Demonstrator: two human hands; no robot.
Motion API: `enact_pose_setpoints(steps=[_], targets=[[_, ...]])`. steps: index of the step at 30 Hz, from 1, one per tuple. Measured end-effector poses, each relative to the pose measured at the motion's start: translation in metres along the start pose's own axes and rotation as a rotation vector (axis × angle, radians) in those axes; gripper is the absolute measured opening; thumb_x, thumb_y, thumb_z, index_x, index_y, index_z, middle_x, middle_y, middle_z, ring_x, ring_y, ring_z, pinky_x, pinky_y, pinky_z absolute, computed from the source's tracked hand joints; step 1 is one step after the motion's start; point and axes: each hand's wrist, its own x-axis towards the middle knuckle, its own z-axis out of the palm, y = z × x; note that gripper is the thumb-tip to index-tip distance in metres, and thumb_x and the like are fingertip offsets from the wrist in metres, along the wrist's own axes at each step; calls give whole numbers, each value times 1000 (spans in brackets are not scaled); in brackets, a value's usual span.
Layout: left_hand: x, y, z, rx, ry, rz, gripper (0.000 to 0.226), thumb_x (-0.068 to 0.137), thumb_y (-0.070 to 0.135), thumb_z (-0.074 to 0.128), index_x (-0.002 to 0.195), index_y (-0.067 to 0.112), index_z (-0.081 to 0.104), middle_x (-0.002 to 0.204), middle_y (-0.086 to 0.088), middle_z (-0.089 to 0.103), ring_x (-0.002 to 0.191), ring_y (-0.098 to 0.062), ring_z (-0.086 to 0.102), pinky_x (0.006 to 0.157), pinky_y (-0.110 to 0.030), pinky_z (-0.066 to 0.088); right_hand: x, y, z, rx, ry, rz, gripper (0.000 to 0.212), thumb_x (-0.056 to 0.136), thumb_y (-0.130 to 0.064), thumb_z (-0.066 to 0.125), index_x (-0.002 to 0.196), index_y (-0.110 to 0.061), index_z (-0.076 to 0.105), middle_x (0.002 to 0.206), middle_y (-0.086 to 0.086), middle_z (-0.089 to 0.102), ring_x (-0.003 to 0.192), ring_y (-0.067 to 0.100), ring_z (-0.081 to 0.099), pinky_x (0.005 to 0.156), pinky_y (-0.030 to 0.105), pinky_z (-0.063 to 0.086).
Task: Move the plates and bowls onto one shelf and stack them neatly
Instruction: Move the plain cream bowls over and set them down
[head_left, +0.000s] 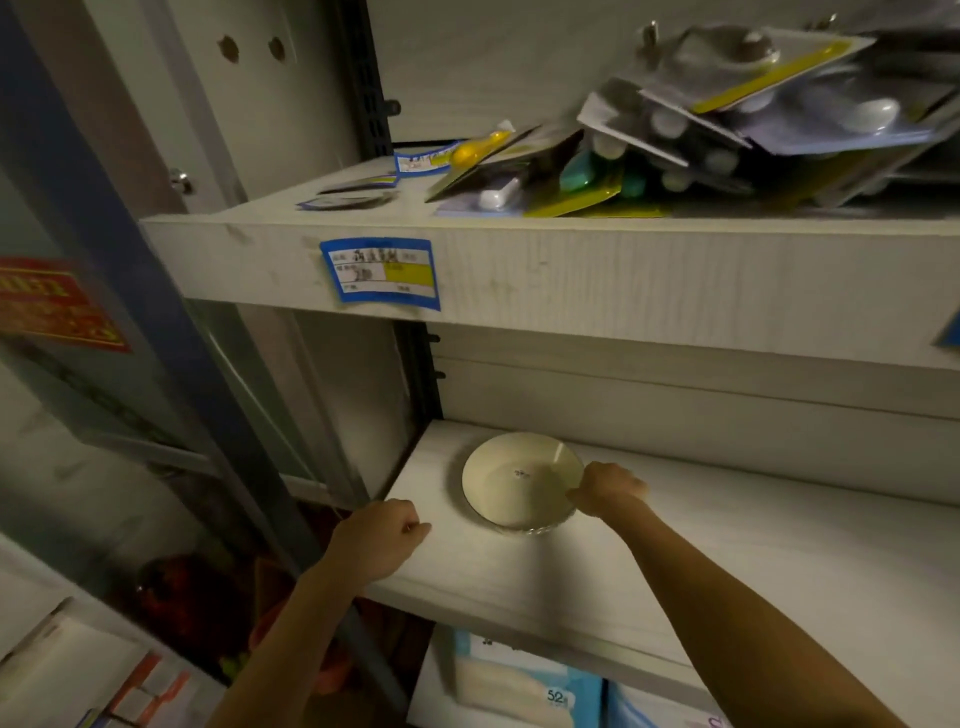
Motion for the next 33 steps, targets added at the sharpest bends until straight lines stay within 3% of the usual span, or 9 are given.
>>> enact_pose_setpoints(steps=[5,7,10,12,15,20,26,30,33], targets=[[13,-5,3,-11,-55,9,28,92,37,47,81,13,58,83,-6,65,87,-23,63,77,-31,48,-2,0,-9,164,-30,-18,39,94,-36,41,120,-10,55,121,8,60,112,26,56,81,30,42],[21,-2,6,-46,-73,6,35,93,38,45,84,8,60,90,-11,70,84,-23,65,79,-34,50,-8,3,-17,193,-4,-37,42,96,-38,37,121,-9,56,122,9,61,114,28,56,87,32,44],[33,6,11,-218,-147,-70,37,97,35,37,102,5,59,95,-11,69,69,-17,59,79,-36,53,-23,21,-28,201,52,-43,37,98,-36,32,98,-12,61,103,10,61,107,28,57,83,33,43],[43,13,16,-306,-187,-132,39,98,31,35,117,3,54,98,-15,68,67,-20,58,83,-40,54,-34,43,-30,246,95,-21,39,98,-34,33,67,-14,47,79,5,54,89,27,54,73,30,39],[54,24,30,-486,-233,-255,48,97,34,38,131,1,42,106,-23,68,73,-28,63,83,-43,54,-53,83,-28,312,161,42,44,97,-31,36,56,-17,35,62,0,42,76,26,48,62,28,36],[64,33,54,-732,-250,-368,60,93,47,41,131,1,42,78,-17,65,61,-27,61,56,-31,53,-88,140,-17,344,255,165,42,97,-30,37,56,-21,37,72,5,50,75,27,48,64,29,36],[77,46,77,-908,-216,-356,39,97,10,35,131,-9,37,66,-17,54,48,-24,50,29,-18,44,-126,180,-2,434,280,268,37,99,-28,37,66,-18,50,72,4,55,68,20,51,56,27,37],[77,50,81,-878,-154,-336,40,94,-1,29,131,-13,34,64,-19,52,54,-24,46,24,-15,40,-150,199,5,494,305,330,36,98,-26,37,82,-5,61,77,7,58,66,17,50,55,25,35],[69,57,79,-835,-124,-276,41,92,-2,29,133,-9,34,65,-19,55,54,-25,49,31,-22,44,-167,217,7,509,340,360,35,97,-25,38,83,-4,63,78,9,59,69,20,50,60,30,36]])
